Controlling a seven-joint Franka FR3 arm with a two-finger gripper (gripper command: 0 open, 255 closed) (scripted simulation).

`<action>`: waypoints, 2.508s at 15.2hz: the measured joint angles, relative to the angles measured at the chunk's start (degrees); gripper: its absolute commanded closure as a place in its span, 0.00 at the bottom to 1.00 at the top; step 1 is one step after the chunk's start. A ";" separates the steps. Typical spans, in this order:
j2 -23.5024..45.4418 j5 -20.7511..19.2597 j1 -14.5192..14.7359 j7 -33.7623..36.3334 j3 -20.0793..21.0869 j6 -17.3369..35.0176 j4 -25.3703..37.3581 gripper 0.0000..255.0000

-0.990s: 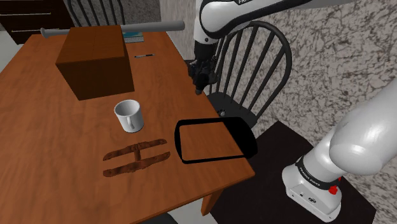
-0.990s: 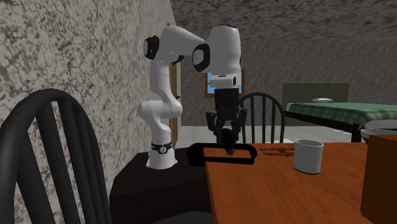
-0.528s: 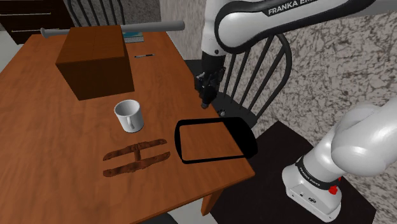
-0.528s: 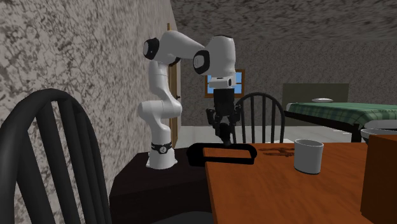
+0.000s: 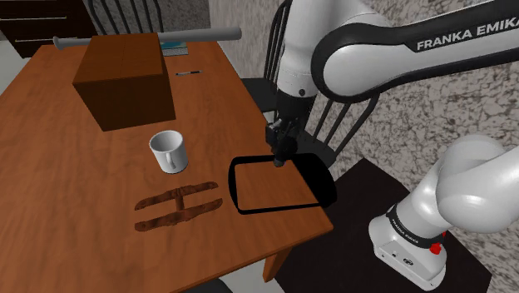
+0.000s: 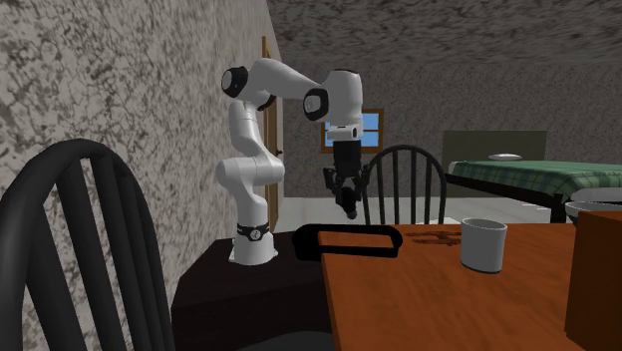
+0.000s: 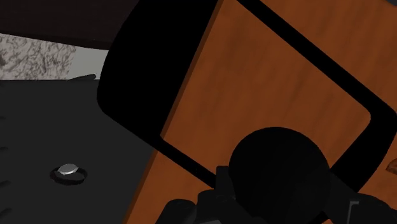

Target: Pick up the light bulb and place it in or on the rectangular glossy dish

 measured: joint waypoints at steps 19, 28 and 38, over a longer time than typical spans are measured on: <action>4.57 1.06 0.41 0.10 1.96 11.86 -7.08 1.00; 4.01 1.03 0.43 0.09 1.81 10.75 -6.70 0.00; 0.30 0.56 0.29 -0.10 0.47 3.28 -2.99 0.00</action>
